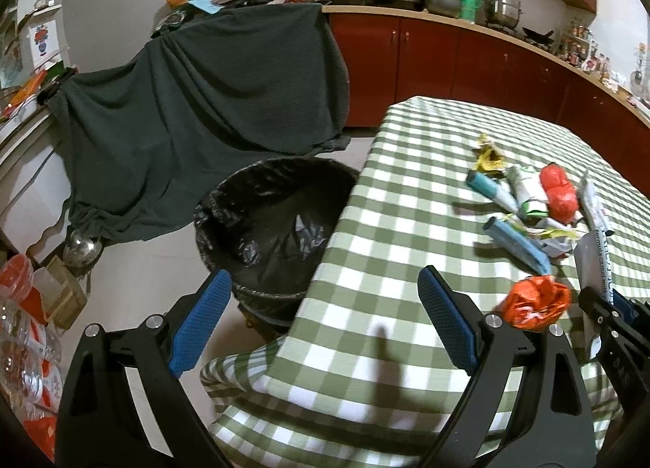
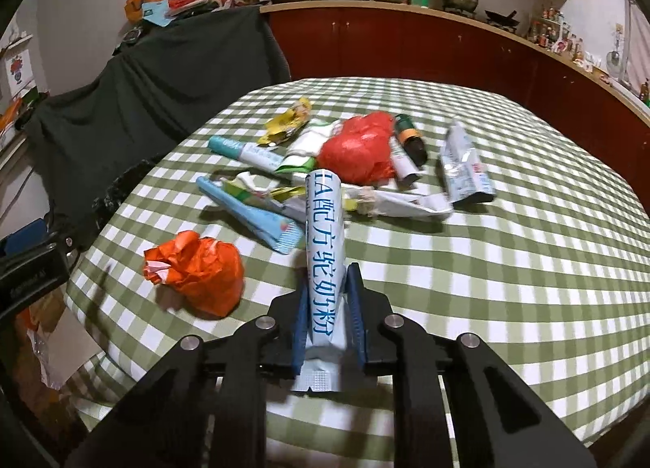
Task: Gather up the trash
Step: 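Grasp the white printed tube with the right tool while the left tool grasps the orange bag, then carry the orange bag and white tube over the black trash bin with both tools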
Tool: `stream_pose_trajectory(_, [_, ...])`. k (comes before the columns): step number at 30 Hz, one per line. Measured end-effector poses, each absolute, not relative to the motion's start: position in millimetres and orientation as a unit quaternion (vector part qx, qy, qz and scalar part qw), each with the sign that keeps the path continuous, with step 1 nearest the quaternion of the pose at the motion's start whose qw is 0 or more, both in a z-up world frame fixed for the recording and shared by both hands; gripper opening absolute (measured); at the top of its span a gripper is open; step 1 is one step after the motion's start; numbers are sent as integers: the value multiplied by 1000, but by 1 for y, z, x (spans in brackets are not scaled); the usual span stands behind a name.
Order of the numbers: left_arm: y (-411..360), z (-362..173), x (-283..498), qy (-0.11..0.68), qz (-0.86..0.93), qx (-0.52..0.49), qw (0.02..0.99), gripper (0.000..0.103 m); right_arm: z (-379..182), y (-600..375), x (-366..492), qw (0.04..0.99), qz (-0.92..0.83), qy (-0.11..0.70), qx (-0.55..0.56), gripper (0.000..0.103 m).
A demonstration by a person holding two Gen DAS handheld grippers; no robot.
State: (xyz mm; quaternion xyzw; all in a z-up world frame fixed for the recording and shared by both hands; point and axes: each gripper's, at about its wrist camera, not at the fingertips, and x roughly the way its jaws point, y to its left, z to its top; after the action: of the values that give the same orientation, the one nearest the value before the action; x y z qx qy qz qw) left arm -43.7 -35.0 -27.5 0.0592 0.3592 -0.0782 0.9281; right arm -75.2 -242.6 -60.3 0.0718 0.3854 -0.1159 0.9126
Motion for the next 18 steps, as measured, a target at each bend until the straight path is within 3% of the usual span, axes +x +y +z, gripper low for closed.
stream_pose_trajectory(18, [-120,-20,-76,336,-173,106,920,91,-52,-309,-121,910,-200,349,100,19])
